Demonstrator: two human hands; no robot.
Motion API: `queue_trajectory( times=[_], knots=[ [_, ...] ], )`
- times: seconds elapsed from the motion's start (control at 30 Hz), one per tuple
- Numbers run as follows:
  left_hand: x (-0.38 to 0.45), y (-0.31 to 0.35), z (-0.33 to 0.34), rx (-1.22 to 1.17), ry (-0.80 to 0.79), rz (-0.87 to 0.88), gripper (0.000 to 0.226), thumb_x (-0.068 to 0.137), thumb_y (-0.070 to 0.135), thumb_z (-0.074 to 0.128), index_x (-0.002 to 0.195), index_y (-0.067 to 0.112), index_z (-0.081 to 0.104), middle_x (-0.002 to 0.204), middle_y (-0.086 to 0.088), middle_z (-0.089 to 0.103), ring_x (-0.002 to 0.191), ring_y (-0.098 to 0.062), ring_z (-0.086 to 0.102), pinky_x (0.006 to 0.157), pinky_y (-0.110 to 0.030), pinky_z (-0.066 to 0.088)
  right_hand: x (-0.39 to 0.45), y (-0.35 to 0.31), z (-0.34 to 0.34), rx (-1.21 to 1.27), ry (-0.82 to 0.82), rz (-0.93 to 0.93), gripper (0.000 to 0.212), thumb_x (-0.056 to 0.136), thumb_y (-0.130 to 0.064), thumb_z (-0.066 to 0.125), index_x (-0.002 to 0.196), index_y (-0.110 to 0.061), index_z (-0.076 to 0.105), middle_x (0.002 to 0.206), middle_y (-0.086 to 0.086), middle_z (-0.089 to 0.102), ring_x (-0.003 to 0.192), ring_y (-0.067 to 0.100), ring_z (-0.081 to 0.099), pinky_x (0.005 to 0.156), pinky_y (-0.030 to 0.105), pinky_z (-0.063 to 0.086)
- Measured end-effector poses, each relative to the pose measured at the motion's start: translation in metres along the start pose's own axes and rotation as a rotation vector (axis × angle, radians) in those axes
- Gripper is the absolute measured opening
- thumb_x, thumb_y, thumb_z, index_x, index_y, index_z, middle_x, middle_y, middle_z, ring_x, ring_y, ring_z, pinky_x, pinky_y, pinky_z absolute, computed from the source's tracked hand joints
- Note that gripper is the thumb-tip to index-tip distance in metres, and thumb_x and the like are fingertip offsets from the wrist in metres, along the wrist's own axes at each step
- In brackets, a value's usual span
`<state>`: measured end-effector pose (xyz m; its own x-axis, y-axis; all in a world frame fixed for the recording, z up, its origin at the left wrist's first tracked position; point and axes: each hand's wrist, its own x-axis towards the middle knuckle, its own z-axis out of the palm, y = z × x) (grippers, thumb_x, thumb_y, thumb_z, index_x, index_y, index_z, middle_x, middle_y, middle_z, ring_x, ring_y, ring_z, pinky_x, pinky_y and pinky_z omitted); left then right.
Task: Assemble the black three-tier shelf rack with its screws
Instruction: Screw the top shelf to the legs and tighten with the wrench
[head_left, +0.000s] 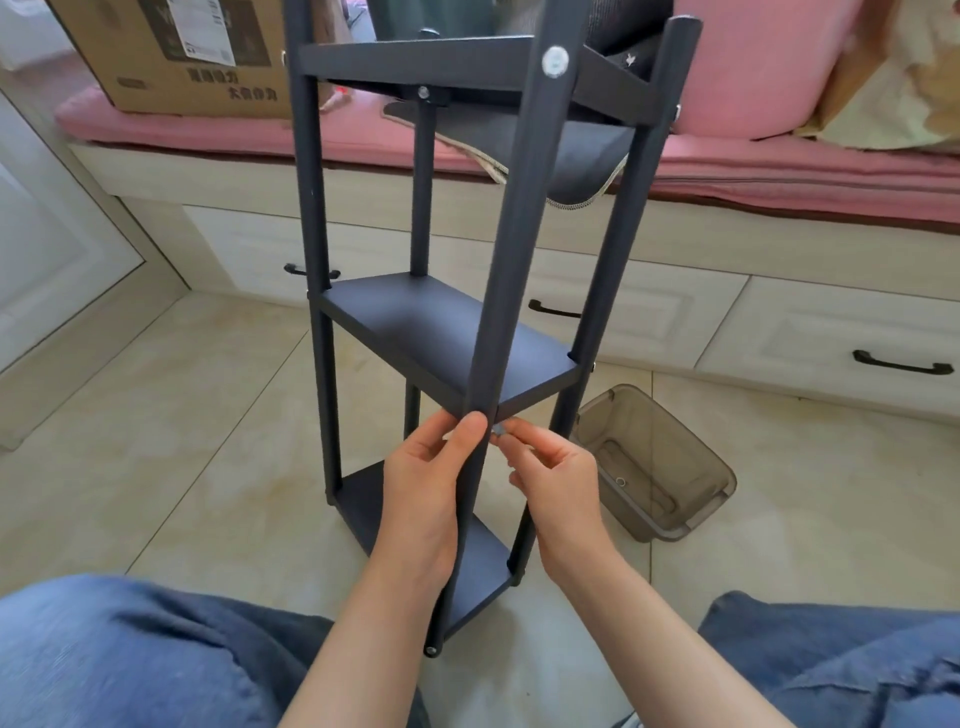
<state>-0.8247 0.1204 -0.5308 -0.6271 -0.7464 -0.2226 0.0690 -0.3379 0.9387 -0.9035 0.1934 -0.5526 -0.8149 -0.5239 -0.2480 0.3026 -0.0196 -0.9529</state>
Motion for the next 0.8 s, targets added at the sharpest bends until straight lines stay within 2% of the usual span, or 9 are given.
queue_trajectory(
  times=[0.07, 0.2, 0.37, 0.5, 0.57, 0.63, 0.8],
  knots=[
    [-0.001, 0.0, 0.002, 0.008, -0.014, -0.009, 0.033, 0.072, 0.046, 0.069, 0.101, 0.033, 0.08, 0.098, 0.006, 0.078, 0.088, -0.002, 0.071, 0.071, -0.012, 0.052, -0.001, -0.001, -0.002, -0.037, 0.027, -0.099, 0.023, 0.09, -0.01, 0.069, 0.088, -0.032, 0.076, 0.087, -0.018, 0.075, 0.086, -0.005, 0.067, 0.07, 0.008, 0.05],
    [-0.001, 0.001, 0.002, -0.013, 0.001, -0.015, 0.04, 0.069, 0.049, 0.071, 0.102, 0.029, 0.08, 0.097, 0.006, 0.077, 0.086, -0.001, 0.07, 0.07, -0.013, 0.052, -0.004, -0.003, -0.001, -0.058, 0.043, -0.183, 0.025, 0.089, -0.006, 0.07, 0.088, -0.03, 0.077, 0.088, -0.008, 0.076, 0.09, 0.01, 0.068, 0.08, 0.014, 0.052],
    [-0.001, 0.004, -0.002, -0.07, 0.014, -0.019, 0.033, 0.072, 0.044, 0.071, 0.097, 0.025, 0.081, 0.094, 0.005, 0.076, 0.084, -0.002, 0.069, 0.07, -0.013, 0.052, -0.005, -0.005, 0.004, -0.045, 0.028, -0.177, 0.028, 0.088, -0.006, 0.071, 0.085, -0.034, 0.076, 0.087, -0.008, 0.076, 0.09, 0.011, 0.069, 0.08, 0.015, 0.053],
    [0.0, 0.006, -0.006, -0.14, 0.018, -0.014, 0.029, 0.071, 0.041, 0.073, 0.092, 0.024, 0.082, 0.094, 0.0, 0.077, 0.087, -0.007, 0.071, 0.072, -0.017, 0.055, -0.008, -0.003, 0.014, 0.009, -0.036, -0.158, 0.019, 0.087, -0.006, 0.073, 0.087, -0.024, 0.08, 0.088, -0.006, 0.077, 0.084, 0.01, 0.068, 0.076, 0.015, 0.053],
    [0.0, 0.008, -0.008, -0.189, 0.018, -0.005, 0.028, 0.071, 0.038, 0.074, 0.092, 0.021, 0.082, 0.095, -0.002, 0.077, 0.089, -0.01, 0.072, 0.074, -0.018, 0.056, -0.007, -0.001, 0.019, -0.001, -0.047, -0.16, 0.015, 0.086, -0.008, 0.074, 0.089, -0.022, 0.08, 0.088, -0.005, 0.077, 0.08, 0.02, 0.065, 0.075, 0.016, 0.053],
    [0.001, 0.01, -0.009, -0.232, 0.023, 0.008, 0.024, 0.073, 0.034, 0.072, 0.09, 0.019, 0.082, 0.093, -0.002, 0.077, 0.088, -0.01, 0.072, 0.075, -0.018, 0.056, -0.003, -0.002, 0.023, -0.028, -0.045, -0.165, 0.015, 0.085, -0.01, 0.075, 0.089, -0.024, 0.08, 0.088, -0.007, 0.077, 0.085, 0.028, 0.065, 0.077, 0.02, 0.055],
    [0.003, 0.014, -0.014, -0.3, 0.037, 0.028, 0.018, 0.077, 0.029, 0.069, 0.085, 0.022, 0.084, 0.088, 0.003, 0.076, 0.083, -0.006, 0.072, 0.074, -0.017, 0.056, 0.002, -0.003, 0.03, -0.054, -0.111, -0.204, 0.027, 0.085, -0.011, 0.075, 0.078, -0.036, 0.078, 0.084, -0.01, 0.076, 0.078, 0.014, 0.065, 0.071, 0.013, 0.051]
  ],
)
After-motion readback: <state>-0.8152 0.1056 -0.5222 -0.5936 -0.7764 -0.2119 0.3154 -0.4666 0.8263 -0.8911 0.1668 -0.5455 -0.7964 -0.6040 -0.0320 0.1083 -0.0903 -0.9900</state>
